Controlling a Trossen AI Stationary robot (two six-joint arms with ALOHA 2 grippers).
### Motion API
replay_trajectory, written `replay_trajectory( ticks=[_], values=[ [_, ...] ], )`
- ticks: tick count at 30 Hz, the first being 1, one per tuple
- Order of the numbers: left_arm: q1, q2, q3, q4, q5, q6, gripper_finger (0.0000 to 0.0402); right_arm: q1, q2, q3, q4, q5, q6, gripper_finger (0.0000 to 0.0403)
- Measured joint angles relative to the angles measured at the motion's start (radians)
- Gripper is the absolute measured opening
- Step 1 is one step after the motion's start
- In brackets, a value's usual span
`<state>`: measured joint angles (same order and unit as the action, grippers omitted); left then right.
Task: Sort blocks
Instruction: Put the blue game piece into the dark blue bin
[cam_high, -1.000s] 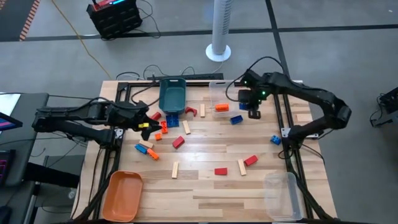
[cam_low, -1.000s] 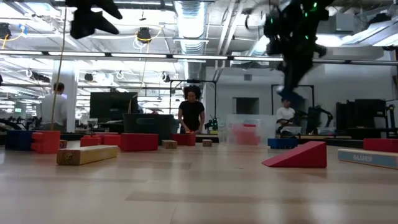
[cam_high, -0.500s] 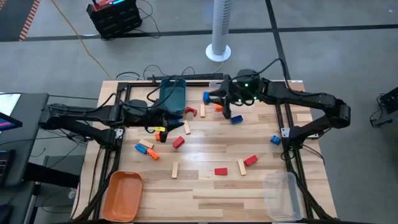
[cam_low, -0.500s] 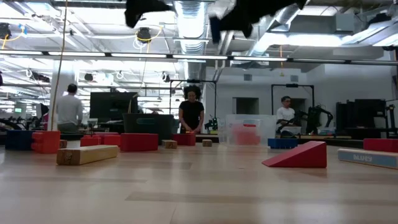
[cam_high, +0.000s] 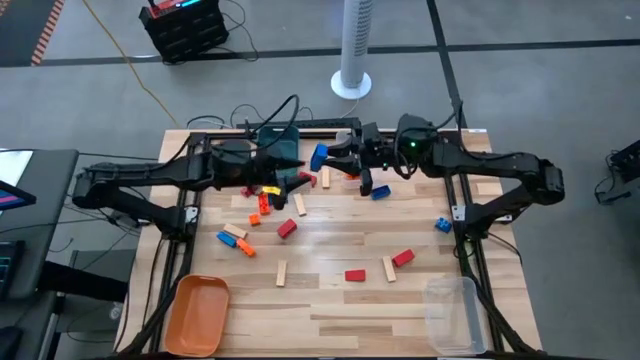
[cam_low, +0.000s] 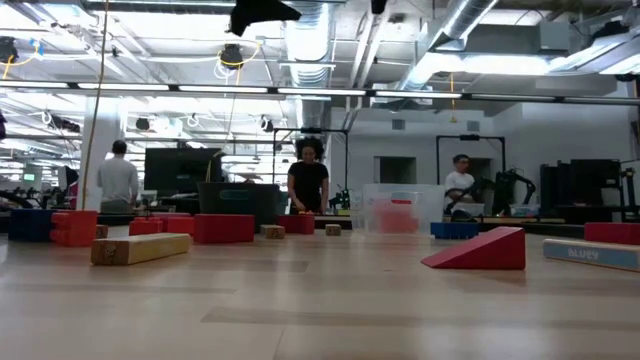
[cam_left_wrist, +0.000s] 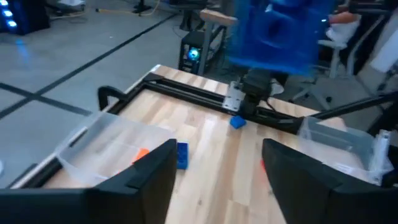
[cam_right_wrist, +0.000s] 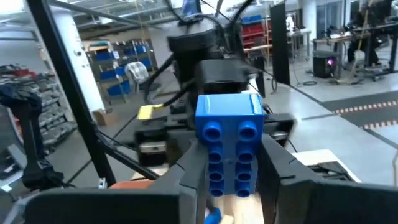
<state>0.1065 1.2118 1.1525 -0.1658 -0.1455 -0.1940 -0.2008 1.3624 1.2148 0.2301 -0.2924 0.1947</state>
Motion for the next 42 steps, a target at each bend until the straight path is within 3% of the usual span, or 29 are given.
replay_trajectory(
  ticks=[7, 10, 23, 27, 34, 38, 42],
  values=[
    [0.008, 0.107, 0.132, -0.025, 0.056, 0.049, 0.0293, 0.014, 0.0, 0.0, 0.016, 0.003, 0.007, 0.0093],
    [0.007, 0.154, 0.177, -0.029, 0.122, 0.06, 0.0296, 0.008, 0.0, 0.0, 0.018, 0.01, 0.008, 0.0093],
    [0.007, 0.227, 0.281, -0.026, 0.116, 0.079, 0.0291, 0.008, -0.001, 0.0, -0.019, 0.013, 0.007, 0.0093],
    [0.007, 0.227, 0.286, -0.041, 0.115, 0.069, 0.0257, 0.012, 0.0, 0.0, -0.039, 0.014, -0.018, 0.0093],
    [0.015, 0.227, 0.287, -0.078, 0.117, 0.055, 0.0121, 0.01, 0.0, 0.0, -0.054, 0.014, -0.014, 0.0095],
    [0.029, 0.227, 0.287, -0.092, 0.122, 0.027, 0.0122, 0.007, 0.0, 0.0, -0.06, 0.014, -0.004, 0.0128],
    [0.051, 0.218, 0.287, -0.093, 0.134, 0.008, 0.0122, -0.009, -0.013, 0.007, -0.088, 0.008, -0.009, 0.0193]
  ],
)
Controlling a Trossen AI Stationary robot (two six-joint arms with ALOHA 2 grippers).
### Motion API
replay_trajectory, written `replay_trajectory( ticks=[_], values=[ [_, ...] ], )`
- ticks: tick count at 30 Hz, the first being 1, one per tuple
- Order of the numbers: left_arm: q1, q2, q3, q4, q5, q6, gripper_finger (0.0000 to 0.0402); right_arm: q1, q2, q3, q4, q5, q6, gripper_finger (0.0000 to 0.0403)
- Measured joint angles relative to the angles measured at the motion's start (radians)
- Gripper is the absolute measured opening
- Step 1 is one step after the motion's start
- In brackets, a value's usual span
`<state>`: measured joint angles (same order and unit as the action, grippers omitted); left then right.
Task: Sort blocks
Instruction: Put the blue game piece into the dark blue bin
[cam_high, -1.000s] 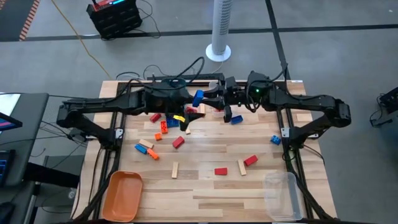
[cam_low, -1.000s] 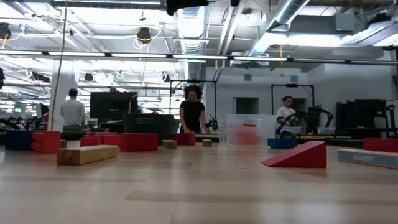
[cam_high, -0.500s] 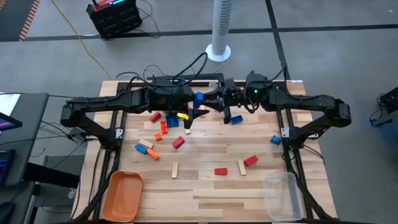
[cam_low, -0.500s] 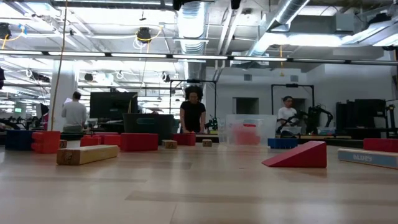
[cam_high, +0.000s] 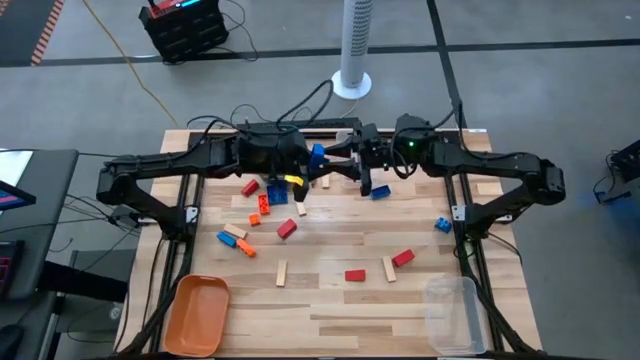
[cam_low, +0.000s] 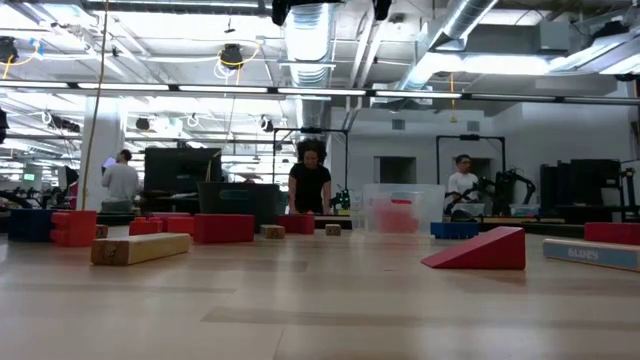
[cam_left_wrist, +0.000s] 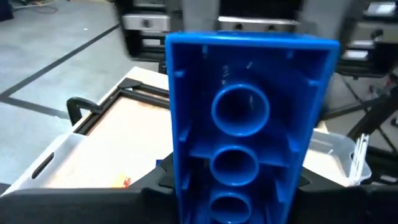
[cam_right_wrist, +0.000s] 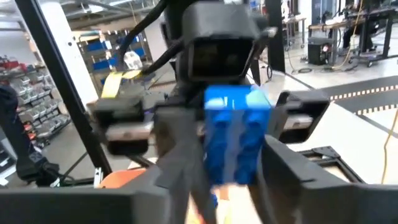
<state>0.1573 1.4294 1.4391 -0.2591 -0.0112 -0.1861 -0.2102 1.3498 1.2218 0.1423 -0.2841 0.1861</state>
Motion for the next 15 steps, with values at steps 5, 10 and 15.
replay_trajectory(
  ticks=[5, 10, 15],
  values=[
    [0.057, -0.023, 0.002, -0.086, 0.005, -0.031, 0.0122, -0.055, -0.057, 0.062, -0.192, -0.004, -0.083, 0.026],
    [0.17, -0.018, -0.009, -0.244, -0.005, -0.051, 0.0123, -0.116, -0.13, 0.096, -0.42, 0.054, -0.105, 0.027],
    [0.311, 0.04, -0.076, -0.347, -0.046, -0.143, 0.0129, -0.111, -0.16, 0.096, -0.52, 0.081, -0.04, 0.0269]
  ],
)
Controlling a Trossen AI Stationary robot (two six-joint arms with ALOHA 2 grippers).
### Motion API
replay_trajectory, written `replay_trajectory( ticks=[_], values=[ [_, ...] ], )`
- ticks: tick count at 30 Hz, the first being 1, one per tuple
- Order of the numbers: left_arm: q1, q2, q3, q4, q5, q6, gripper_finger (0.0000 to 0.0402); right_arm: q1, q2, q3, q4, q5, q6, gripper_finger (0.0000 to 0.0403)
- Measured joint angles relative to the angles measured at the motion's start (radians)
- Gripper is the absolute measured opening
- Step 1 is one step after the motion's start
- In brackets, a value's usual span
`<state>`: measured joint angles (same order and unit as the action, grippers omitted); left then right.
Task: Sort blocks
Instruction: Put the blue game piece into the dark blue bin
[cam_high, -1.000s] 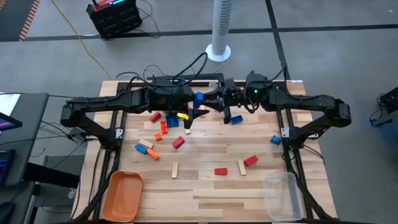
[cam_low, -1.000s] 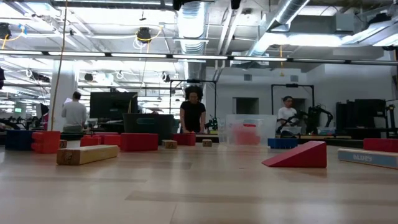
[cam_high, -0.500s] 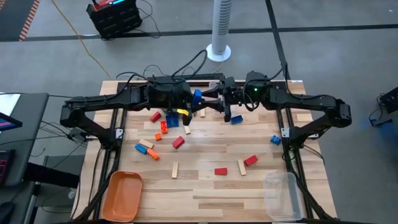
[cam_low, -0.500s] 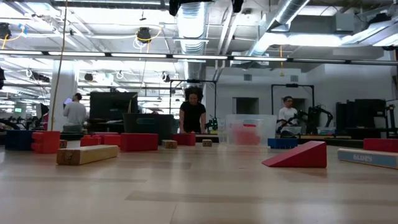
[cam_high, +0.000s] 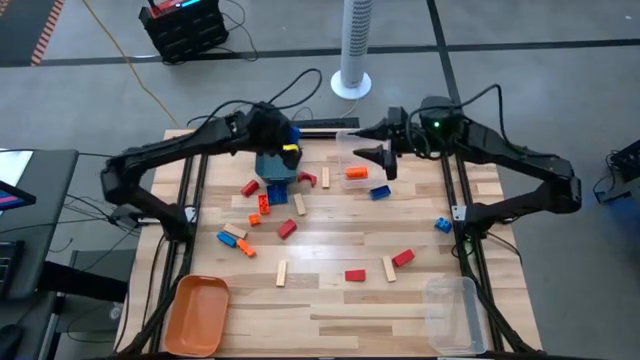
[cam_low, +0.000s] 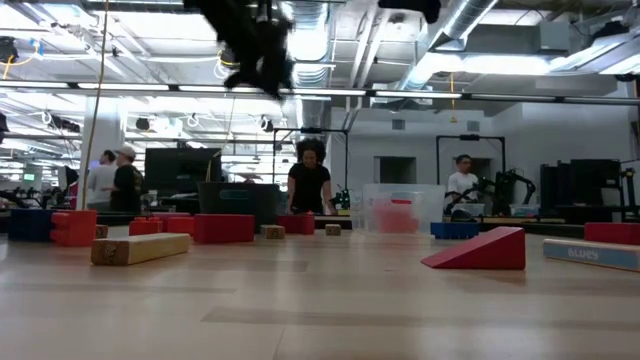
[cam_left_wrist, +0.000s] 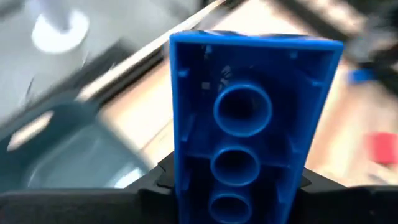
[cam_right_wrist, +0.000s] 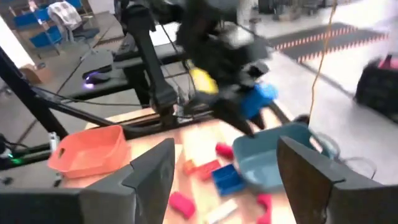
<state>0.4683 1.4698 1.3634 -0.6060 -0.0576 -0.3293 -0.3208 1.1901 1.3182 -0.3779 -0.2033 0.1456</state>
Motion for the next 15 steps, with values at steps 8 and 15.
replay_trajectory(
  ticks=[8, 15],
  values=[
    [0.148, 0.169, -0.086, -0.009, -0.007, -0.15, 0.0127, 0.114, 0.018, 0.0, -0.027, 0.115, 0.048, 0.0269],
    [0.157, 0.298, -0.082, -0.024, -0.069, -0.186, 0.0128, 0.167, 0.025, 0.0, -0.034, 0.159, 0.059, 0.0269]
  ],
)
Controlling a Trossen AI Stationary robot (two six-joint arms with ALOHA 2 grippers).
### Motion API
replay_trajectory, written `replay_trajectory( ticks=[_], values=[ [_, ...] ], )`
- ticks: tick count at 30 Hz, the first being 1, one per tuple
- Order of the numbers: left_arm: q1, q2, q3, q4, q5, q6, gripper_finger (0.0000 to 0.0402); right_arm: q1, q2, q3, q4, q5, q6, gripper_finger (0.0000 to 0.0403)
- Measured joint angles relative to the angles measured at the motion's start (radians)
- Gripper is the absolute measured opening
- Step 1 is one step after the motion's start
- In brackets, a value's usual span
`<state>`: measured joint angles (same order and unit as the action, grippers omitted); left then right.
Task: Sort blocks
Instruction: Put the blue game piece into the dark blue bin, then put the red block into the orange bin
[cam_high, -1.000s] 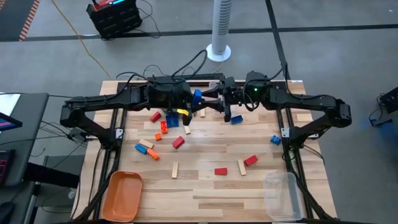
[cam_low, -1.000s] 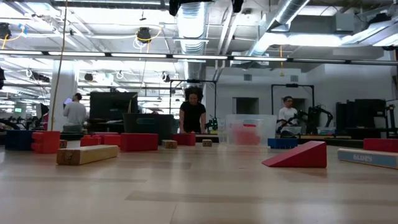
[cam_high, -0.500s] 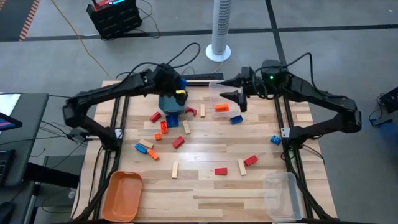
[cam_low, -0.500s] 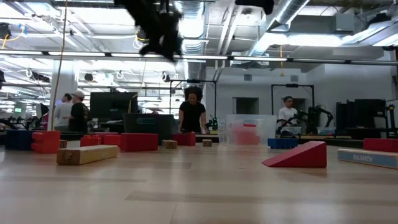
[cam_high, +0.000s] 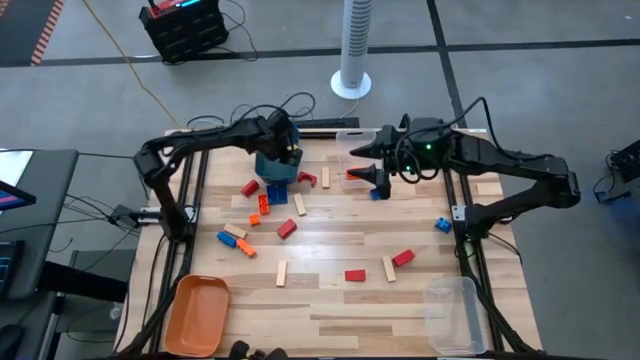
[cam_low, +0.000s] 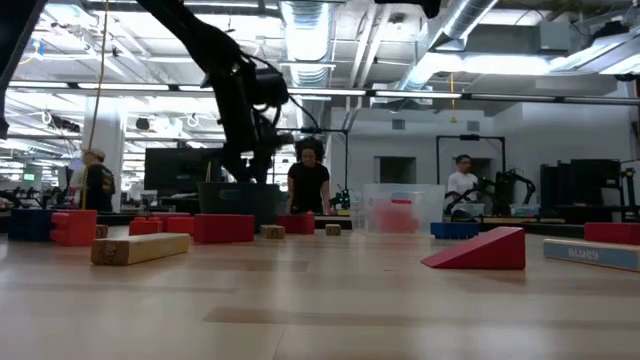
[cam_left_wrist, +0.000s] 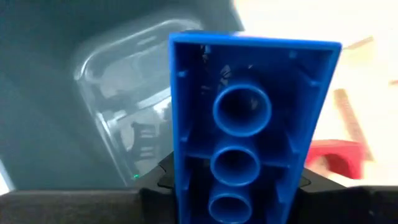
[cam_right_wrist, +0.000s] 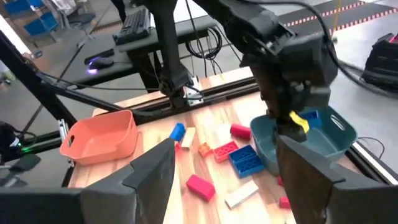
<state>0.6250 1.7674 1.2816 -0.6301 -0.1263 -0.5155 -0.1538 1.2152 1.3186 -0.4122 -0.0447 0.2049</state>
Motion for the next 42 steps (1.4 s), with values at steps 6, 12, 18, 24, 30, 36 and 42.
replay_trajectory(
  ticks=[6, 12, 18, 24, 30, 36, 42],
  values=[
    [0.001, 0.052, 0.0, -0.011, -0.023, -0.014, 0.0128, 0.004, 0.0, 0.0, -0.001, 0.003, 0.022, 0.0269],
    [0.005, 0.068, 0.0, -0.044, 0.03, -0.02, 0.0128, 0.003, 0.0, 0.0, -0.003, 0.003, 0.024, 0.0269],
    [0.006, 0.067, 0.0, -0.09, 0.061, -0.011, 0.0151, 0.003, 0.0, 0.0, -0.003, 0.003, 0.024, 0.0269],
    [0.006, 0.06, 0.0, -0.107, 0.07, 0.007, 0.0204, 0.003, 0.0, 0.0, -0.004, 0.003, 0.023, 0.0269],
    [0.007, 0.053, 0.061, -0.13, 0.057, 0.069, 0.0226, 0.002, 0.0, 0.0, -0.024, 0.003, 0.024, 0.0269],
    [-0.017, -0.008, 0.131, -0.144, -0.061, 0.141, 0.0224, 0.0, 0.0, 0.0, -0.052, 0.003, 0.037, 0.0269],
    [-0.058, -0.116, 0.138, -0.145, -0.111, 0.209, 0.0224, -0.014, 0.0, 0.0, -0.119, 0.003, 0.139, 0.0269]
  ],
)
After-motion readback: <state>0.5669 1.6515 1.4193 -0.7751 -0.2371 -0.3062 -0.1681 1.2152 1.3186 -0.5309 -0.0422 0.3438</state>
